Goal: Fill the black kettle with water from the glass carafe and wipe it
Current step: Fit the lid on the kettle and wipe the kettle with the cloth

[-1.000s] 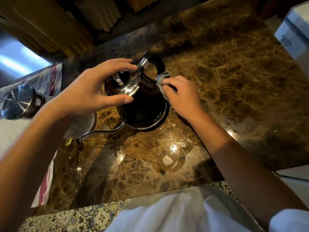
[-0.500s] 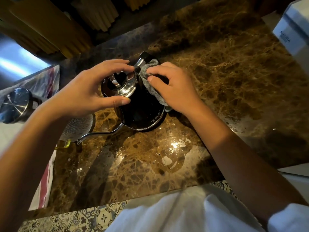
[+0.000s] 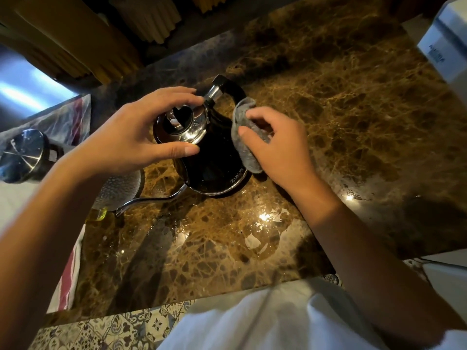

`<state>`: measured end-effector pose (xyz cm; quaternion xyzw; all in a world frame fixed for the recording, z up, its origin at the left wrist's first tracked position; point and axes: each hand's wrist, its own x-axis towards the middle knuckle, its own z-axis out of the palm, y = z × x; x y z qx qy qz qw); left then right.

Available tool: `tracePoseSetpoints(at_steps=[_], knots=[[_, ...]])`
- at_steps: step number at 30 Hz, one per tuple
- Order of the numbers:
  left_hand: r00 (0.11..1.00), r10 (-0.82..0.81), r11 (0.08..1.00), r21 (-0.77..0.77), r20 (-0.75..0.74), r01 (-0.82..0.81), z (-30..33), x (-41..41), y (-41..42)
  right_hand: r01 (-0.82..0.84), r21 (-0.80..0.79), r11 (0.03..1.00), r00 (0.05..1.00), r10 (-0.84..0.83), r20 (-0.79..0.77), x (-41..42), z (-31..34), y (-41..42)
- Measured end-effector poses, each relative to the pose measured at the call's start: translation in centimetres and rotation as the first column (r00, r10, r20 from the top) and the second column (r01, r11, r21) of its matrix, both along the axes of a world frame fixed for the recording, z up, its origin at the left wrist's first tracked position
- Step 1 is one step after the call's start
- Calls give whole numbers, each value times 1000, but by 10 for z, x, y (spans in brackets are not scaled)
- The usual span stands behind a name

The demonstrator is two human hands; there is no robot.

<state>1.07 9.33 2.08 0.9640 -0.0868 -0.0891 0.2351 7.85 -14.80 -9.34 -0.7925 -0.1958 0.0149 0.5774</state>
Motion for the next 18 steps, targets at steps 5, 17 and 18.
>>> tracePoseSetpoints(at_steps=[5, 17, 18], knots=[[1000, 11, 1000, -9, -1, -11, -1, -1, -2, -21, 51, 998, 993, 15, 116, -28, 14, 13], [1000, 13, 1000, -14, 3, -13, -4, -1, 0, -47, -389, 920, 999, 36, -35, -28, -52, -13], [1000, 17, 1000, -15, 3, -17, -3, -2, 0, -38, -354, 935, 999, 24, -42, -26, -50, -14]])
